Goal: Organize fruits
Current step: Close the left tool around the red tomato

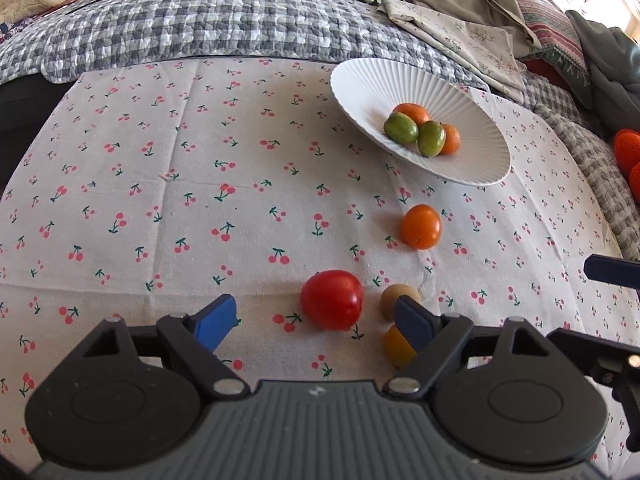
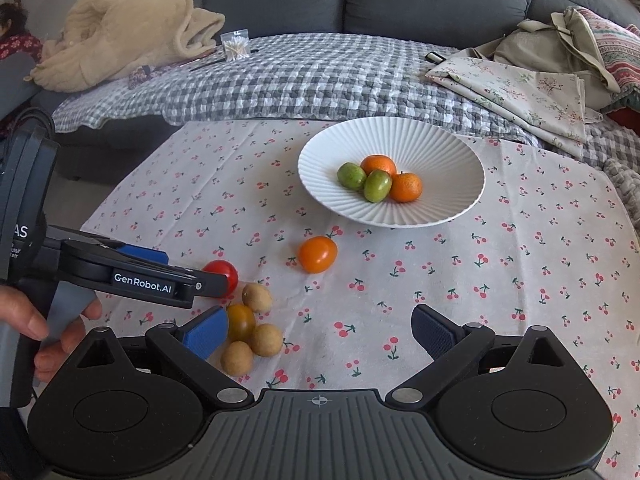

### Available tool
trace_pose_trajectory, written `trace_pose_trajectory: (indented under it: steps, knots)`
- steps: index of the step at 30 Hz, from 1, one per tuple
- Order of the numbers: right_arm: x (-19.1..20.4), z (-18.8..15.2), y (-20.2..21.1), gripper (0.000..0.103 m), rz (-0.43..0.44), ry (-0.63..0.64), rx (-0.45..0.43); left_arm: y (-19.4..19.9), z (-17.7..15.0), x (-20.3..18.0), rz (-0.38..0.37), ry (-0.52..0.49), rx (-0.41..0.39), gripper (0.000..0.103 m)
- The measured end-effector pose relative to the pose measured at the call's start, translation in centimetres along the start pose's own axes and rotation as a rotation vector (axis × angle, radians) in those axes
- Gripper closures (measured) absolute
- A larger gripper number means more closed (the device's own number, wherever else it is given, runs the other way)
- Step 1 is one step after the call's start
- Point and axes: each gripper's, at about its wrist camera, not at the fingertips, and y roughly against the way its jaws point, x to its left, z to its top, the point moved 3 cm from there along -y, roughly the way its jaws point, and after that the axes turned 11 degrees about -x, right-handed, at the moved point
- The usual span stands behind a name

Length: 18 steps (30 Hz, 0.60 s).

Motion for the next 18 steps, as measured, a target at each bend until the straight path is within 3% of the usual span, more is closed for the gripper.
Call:
trace_pose_trajectory:
  steps: [6,12,13,18]
  knots:
    - [1.0,-0.5,-0.5,0.005,0.029,0.034,-0.004,-0.7,-0.2,0.2,-0.007,-0.001,0.003,0.035]
    - [1.6,-1.1,-1.5,0.005,0.046,0.033,0.002,-1.4,-0.5,-0.2,-0.028,-0.032,0.009,0.059]
    - [1.8,-1.2,-1.6,0.005,0.053,0.040,0.002,-1.4,-0.5,-0.2,-0.032,-0.035,0.004,0.067]
    - [3.4,-1.8,-2.5,0.011,0.084,0.093,-0.011,-1.4,-0.3,-0.2,-0.026,-0.045,0.000,0.068]
